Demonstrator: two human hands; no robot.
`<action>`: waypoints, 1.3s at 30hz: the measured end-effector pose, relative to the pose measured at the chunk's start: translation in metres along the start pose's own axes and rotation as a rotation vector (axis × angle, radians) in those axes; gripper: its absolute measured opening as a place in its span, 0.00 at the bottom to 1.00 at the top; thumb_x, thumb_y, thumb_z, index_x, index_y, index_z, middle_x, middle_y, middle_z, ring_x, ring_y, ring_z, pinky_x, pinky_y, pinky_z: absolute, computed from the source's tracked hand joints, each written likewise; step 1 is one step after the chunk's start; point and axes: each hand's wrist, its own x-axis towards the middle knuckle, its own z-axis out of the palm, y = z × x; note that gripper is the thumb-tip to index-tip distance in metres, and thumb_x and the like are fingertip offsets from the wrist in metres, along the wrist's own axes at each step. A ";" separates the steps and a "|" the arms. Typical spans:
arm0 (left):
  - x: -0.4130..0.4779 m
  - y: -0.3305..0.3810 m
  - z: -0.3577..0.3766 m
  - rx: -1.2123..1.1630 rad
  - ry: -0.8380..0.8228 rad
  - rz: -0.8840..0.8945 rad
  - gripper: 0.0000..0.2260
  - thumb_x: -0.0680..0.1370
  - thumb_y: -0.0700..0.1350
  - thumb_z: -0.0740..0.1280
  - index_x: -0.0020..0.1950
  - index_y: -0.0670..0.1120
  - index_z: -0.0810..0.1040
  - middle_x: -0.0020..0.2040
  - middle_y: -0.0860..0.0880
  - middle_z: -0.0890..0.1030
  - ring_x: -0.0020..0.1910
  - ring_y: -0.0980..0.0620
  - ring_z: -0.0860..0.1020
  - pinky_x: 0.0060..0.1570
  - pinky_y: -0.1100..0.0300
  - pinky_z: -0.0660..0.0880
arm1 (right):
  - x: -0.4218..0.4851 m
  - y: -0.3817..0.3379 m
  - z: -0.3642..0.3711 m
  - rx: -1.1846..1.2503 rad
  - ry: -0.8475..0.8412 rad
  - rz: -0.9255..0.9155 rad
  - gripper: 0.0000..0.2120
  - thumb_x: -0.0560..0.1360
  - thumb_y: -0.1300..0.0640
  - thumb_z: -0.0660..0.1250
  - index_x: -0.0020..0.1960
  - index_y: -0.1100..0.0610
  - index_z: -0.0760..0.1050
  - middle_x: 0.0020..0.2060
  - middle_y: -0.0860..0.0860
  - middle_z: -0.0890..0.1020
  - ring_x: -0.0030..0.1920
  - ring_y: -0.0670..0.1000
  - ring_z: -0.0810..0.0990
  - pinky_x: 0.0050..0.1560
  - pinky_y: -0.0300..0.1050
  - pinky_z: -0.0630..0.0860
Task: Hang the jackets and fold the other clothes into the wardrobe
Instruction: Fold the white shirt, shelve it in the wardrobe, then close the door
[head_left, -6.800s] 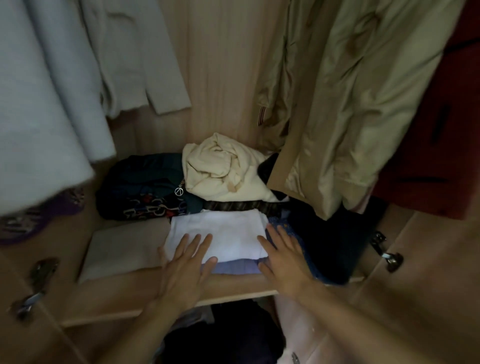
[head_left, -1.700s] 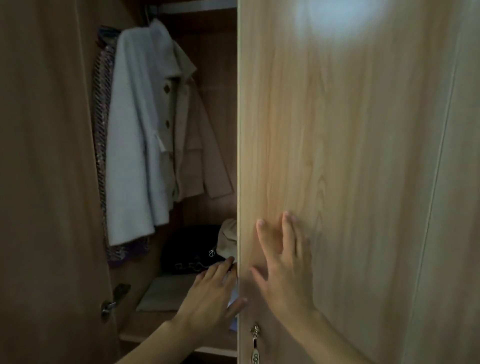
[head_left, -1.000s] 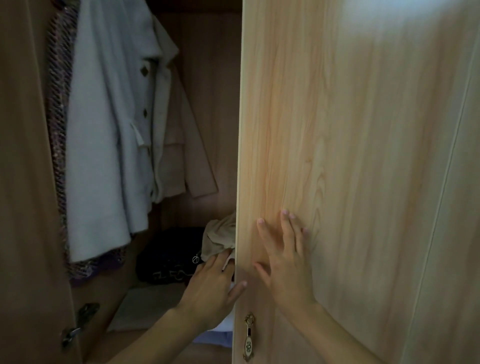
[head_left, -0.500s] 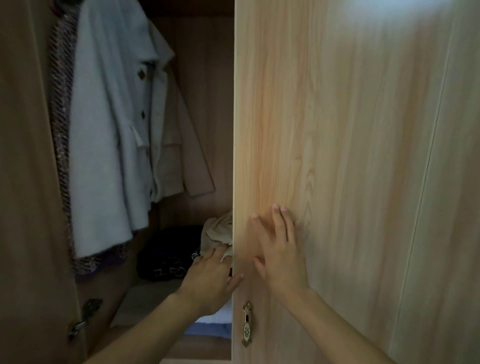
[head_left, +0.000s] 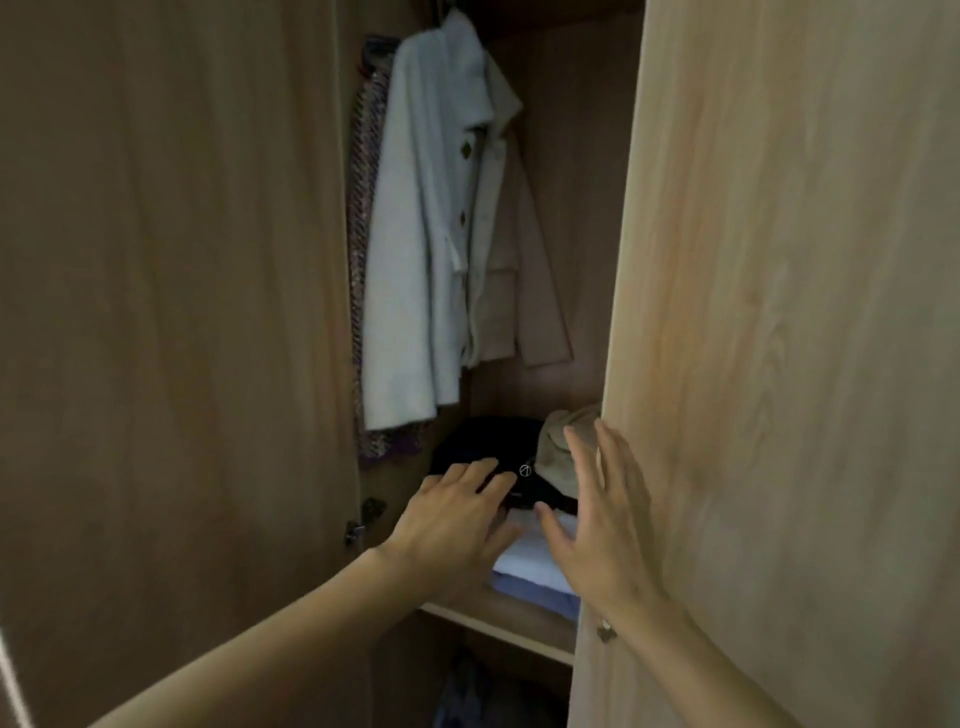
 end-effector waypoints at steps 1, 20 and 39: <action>-0.010 -0.005 -0.008 -0.014 0.010 -0.004 0.27 0.82 0.61 0.54 0.79 0.53 0.56 0.80 0.50 0.58 0.77 0.47 0.60 0.71 0.47 0.63 | -0.001 -0.009 -0.001 0.004 -0.004 -0.010 0.40 0.73 0.46 0.73 0.78 0.53 0.58 0.77 0.57 0.61 0.77 0.58 0.59 0.73 0.55 0.65; -0.247 -0.180 -0.163 -0.146 0.770 -0.057 0.26 0.77 0.52 0.65 0.74 0.47 0.67 0.76 0.45 0.66 0.75 0.42 0.63 0.68 0.44 0.67 | -0.042 -0.298 0.010 -0.011 -0.147 0.025 0.35 0.77 0.43 0.65 0.79 0.47 0.54 0.79 0.49 0.55 0.79 0.51 0.51 0.77 0.52 0.57; -0.221 -0.198 -0.141 -0.788 0.589 -0.136 0.23 0.84 0.45 0.54 0.77 0.46 0.51 0.70 0.44 0.69 0.59 0.42 0.75 0.57 0.46 0.74 | -0.063 -0.282 -0.040 -0.015 -0.234 0.121 0.40 0.77 0.50 0.68 0.80 0.45 0.47 0.79 0.46 0.54 0.78 0.47 0.55 0.76 0.45 0.59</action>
